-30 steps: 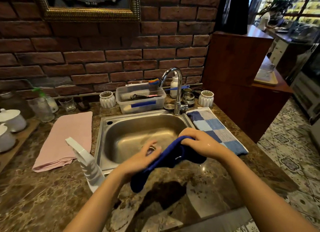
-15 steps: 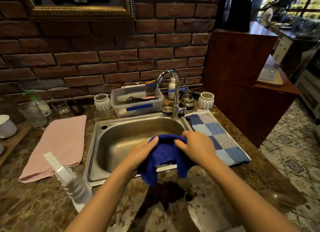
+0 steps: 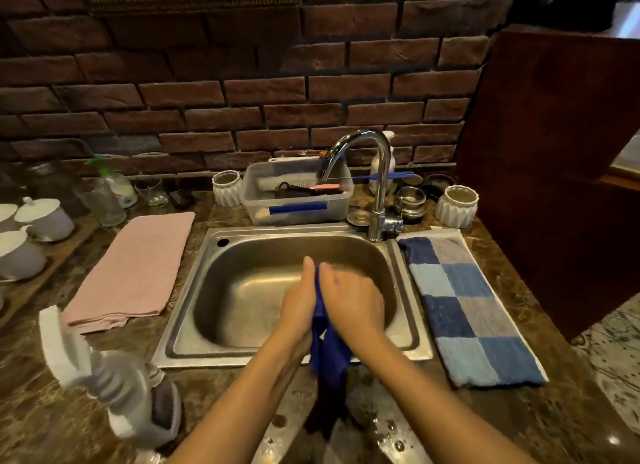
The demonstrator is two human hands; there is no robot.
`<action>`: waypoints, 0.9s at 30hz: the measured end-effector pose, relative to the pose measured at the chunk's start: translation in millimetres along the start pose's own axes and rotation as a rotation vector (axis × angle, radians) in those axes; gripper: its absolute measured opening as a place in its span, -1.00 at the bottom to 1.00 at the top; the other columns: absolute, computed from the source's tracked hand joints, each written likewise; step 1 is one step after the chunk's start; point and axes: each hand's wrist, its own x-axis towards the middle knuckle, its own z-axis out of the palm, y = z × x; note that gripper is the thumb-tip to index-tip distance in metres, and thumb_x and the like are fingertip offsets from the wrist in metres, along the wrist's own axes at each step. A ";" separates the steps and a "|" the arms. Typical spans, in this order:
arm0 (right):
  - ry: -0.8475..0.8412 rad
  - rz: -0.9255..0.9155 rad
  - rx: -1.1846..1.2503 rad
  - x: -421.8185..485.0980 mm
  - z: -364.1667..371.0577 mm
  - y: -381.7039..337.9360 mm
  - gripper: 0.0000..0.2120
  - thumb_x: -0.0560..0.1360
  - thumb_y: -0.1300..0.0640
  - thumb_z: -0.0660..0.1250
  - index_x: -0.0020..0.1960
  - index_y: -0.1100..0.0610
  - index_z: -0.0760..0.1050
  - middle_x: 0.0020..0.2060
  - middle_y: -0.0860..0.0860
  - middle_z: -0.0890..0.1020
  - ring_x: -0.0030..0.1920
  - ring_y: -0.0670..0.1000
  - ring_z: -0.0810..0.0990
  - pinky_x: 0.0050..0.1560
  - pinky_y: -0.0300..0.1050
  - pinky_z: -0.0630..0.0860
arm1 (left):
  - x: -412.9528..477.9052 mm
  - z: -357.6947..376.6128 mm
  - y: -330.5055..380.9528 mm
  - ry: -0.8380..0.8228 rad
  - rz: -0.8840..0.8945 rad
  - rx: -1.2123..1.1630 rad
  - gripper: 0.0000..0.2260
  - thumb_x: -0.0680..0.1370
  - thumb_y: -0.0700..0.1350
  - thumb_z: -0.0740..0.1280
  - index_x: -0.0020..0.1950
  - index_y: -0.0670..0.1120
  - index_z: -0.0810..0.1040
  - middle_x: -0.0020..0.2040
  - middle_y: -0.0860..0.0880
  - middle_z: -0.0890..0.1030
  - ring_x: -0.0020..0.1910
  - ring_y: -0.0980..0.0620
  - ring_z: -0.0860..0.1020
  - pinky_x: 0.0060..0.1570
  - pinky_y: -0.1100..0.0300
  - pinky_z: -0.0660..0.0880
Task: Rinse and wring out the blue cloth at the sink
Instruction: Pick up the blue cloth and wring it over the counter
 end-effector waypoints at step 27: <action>-0.143 0.157 0.110 127.8 57.9 34.2 -0.53 0.61 -0.07 -0.01 -0.24 0.12 0.53 -0.37 -0.01 0.53 -0.27 0.00 0.52 -0.21 -0.10 0.39 | 121.7 12.2 21.5 0.070 -0.180 -0.028 -0.68 0.57 0.10 0.21 -0.16 -0.12 0.54 -0.38 -0.04 0.59 -0.34 0.03 0.55 -0.27 0.17 0.49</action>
